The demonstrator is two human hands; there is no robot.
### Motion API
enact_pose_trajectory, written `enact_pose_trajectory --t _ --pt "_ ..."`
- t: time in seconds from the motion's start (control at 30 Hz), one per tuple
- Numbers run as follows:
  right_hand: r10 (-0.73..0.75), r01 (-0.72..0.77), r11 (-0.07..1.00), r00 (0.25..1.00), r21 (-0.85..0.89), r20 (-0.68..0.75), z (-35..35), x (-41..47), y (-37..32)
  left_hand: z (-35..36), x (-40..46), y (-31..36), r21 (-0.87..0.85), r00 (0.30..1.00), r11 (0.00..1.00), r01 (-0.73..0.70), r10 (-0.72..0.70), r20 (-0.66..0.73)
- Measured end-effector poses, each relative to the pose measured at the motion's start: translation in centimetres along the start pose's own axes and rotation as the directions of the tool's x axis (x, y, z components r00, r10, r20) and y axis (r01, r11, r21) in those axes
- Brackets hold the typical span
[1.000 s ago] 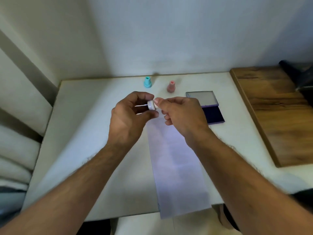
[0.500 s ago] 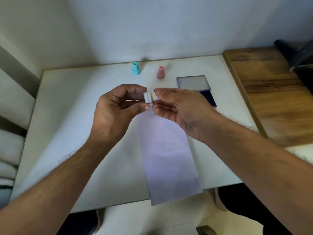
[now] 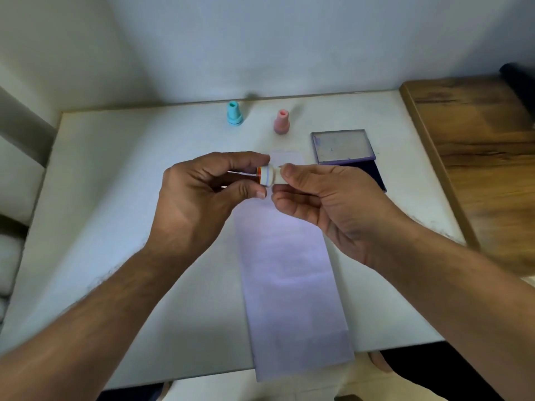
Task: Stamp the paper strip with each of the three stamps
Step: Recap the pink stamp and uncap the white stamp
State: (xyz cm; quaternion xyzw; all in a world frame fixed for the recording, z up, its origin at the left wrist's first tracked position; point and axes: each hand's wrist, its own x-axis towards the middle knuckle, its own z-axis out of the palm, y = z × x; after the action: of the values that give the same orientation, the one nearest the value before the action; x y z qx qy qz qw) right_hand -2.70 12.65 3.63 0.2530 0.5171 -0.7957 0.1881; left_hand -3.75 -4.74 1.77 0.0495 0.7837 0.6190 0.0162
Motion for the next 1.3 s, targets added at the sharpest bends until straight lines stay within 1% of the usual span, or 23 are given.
enact_pose_trajectory --t 0.13,0.3,0.47,0.6,0.67,0.77,0.83,0.9,0.97,1.03,1.13,1.2,1.3 --pt "-0.025 0.025 1.0 0.999 0.004 0.019 0.1 0.2 0.3 -0.1 0.1 -0.2 -0.079 0.997 0.994 0.069 -0.071 -0.021" --pt "-0.108 0.109 0.994 0.993 -0.023 0.049 0.4 0.6 0.6 -0.4 0.2 -0.3 -0.176 0.993 0.979 0.103 -0.11 -0.034" --pt "-0.199 0.203 0.977 0.978 -0.067 0.068 0.8 0.8 0.8 -1.1 0.7 -0.1 -0.185 0.992 0.975 0.124 -0.125 0.006" --pt "-0.313 0.318 0.926 0.948 -0.202 0.056 1.0 0.8 0.8 -1.2 0.9 -0.3 -0.171 0.991 0.976 0.134 -0.137 -0.001" --pt "-0.321 0.32 0.933 0.947 -0.166 0.02 0.9 0.9 0.7 -1.5 1.1 -0.4 -0.139 0.988 0.979 0.149 -0.153 -0.015" --pt "-0.269 0.267 0.962 0.963 -0.059 -0.027 0.7 1.0 0.8 -2.1 1.4 -0.6 -0.05 0.981 0.982 0.181 -0.184 -0.061" --pt "-0.234 0.235 0.972 0.971 0.001 -0.047 0.8 1.1 0.9 -2.3 1.4 -0.8 0.038 0.964 0.972 0.23 -0.222 -0.143" --pt "-0.211 0.214 0.976 0.975 0.036 -0.064 1.0 1.2 1.0 -2.5 1.4 -1.1 0.236 0.947 0.933 0.271 -0.215 -0.238" --pt "-0.187 0.192 0.978 0.98 0.076 -0.065 1.1 1.2 1.1 -2.7 1.5 -1.3 0.413 0.946 0.869 0.272 -0.163 -0.28" --pt "-0.148 0.152 0.979 0.988 0.132 -0.042 1.2 1.3 1.2 -2.9 1.5 -1.8 0.539 0.964 0.811 0.228 -0.112 -0.24" --pt "-0.08 0.066 0.966 0.996 0.25 0.047 1.5 1.2 1.3 -2.9 1.2 -3.2 0.743 0.996 0.667 0.057 0.008 -0.083" --pt "-0.061 0.019 0.953 0.989 0.302 0.131 1.7 1.1 1.5 -3.0 1.0 -4.0 0.801 0.998 0.598 -0.009 0.05 -0.026" --pt "-0.068 -0.019 0.932 0.972 0.361 0.226 2.0 0.9 1.8 -2.9 0.8 -4.7 0.873 0.998 0.485 -0.055 0.061 0.029"
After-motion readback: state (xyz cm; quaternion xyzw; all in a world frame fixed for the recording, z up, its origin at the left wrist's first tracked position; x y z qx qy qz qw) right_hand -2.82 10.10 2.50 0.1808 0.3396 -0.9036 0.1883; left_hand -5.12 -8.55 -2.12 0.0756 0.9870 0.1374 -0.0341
